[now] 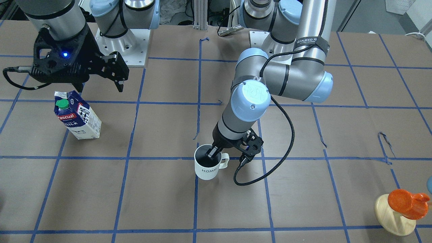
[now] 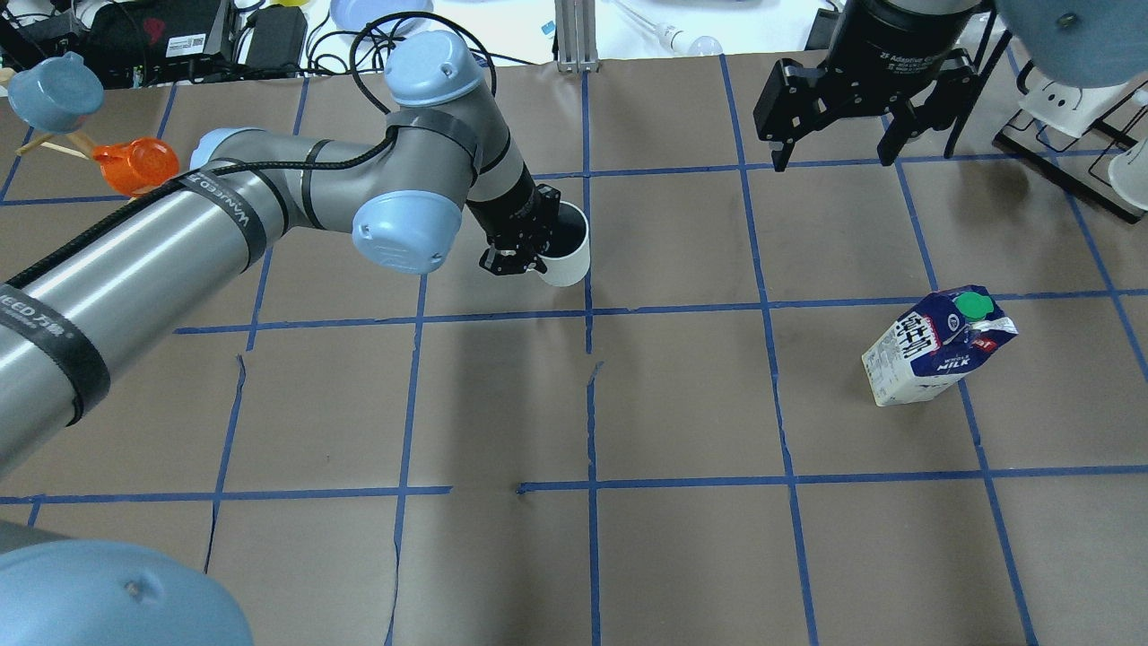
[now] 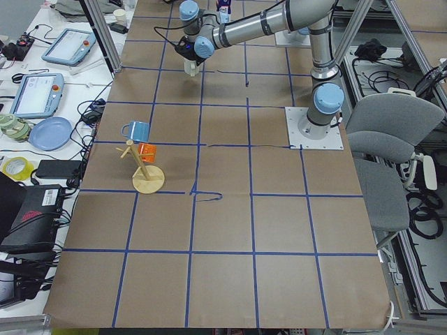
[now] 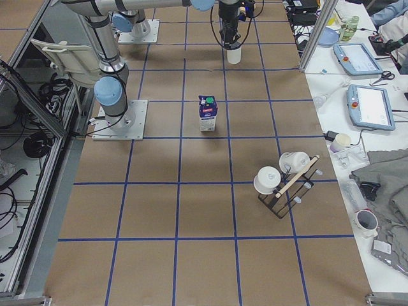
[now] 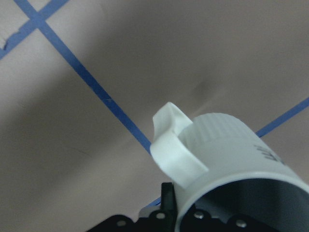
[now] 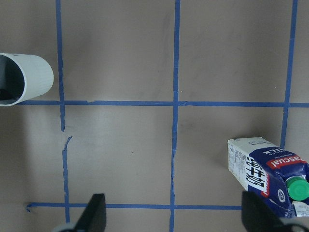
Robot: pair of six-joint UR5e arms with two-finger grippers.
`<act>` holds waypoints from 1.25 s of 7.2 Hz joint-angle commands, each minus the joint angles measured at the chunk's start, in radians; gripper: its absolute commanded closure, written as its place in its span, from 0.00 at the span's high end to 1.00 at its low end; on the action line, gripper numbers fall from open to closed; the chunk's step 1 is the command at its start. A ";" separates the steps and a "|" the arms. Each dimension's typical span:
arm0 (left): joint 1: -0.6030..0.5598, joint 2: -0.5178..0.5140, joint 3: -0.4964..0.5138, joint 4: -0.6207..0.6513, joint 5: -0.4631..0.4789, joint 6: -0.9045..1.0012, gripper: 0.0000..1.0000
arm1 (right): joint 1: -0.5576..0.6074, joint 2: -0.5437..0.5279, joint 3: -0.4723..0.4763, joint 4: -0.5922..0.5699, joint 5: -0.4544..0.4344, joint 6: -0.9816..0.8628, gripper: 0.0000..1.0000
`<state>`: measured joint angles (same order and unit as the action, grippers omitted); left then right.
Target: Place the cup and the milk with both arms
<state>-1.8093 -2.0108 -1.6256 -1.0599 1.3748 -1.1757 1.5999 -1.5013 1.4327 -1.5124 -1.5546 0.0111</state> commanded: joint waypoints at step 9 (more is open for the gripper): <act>0.028 0.038 0.041 -0.061 0.004 0.210 1.00 | -0.015 0.007 0.024 -0.005 -0.004 -0.091 1.00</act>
<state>-1.8176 -1.9944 -1.6084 -1.0735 1.3775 -1.0713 1.5939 -1.4958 1.4413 -1.5173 -1.5561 -0.0667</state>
